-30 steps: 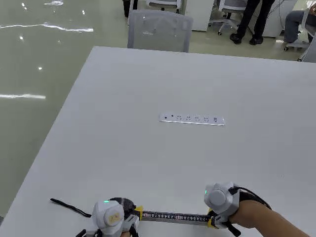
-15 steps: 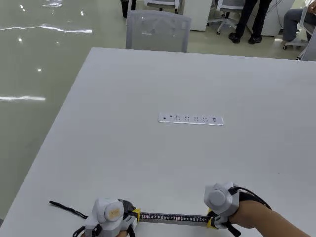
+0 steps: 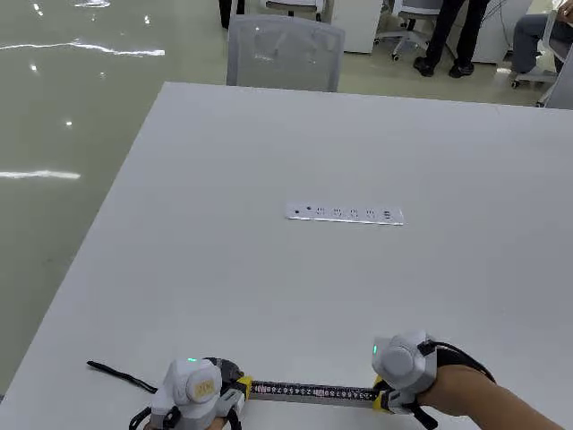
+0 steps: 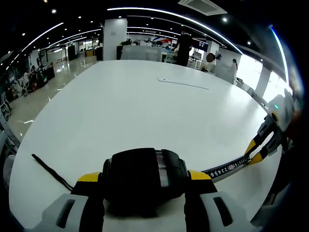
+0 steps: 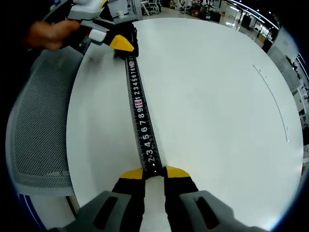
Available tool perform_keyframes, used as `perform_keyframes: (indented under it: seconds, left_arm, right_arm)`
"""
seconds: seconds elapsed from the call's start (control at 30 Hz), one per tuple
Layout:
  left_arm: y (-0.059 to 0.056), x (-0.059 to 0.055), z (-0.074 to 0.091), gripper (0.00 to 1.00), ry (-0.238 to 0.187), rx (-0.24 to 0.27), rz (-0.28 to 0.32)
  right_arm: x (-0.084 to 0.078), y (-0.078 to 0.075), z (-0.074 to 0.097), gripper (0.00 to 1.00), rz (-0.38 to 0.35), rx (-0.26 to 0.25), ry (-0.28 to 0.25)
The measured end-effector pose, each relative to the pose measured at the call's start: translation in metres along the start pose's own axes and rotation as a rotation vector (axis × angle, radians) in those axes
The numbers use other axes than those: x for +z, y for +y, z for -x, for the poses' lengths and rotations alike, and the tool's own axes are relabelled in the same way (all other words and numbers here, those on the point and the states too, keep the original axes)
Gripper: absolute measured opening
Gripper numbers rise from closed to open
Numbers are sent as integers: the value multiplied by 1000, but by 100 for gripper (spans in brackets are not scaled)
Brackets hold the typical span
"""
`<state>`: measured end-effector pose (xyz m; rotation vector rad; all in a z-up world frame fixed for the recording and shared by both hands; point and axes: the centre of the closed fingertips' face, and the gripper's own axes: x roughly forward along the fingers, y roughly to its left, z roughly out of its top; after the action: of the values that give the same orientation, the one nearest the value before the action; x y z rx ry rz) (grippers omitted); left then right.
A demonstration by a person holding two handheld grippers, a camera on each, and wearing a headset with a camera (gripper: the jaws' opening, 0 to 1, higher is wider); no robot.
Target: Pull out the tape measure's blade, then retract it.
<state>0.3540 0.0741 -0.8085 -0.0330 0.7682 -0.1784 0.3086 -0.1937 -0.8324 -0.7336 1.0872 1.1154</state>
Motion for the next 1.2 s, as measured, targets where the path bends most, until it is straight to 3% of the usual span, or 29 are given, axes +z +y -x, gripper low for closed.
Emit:
perform_keyframes:
  seconds: [0.4, 0.53, 1.2]
  left_arm:
    - [0, 0, 0, 64, -1, -24, 18]
    - [0, 1, 0, 64, -4, -32, 36]
    - [-1, -1, 2, 64, 8, -61, 38]
  right_arm:
    - [1, 1, 0, 13, 1, 5, -15]
    - [11, 5, 0, 13, -17, 18, -56]
    - [28, 4, -4, 13, 10, 17, -67]
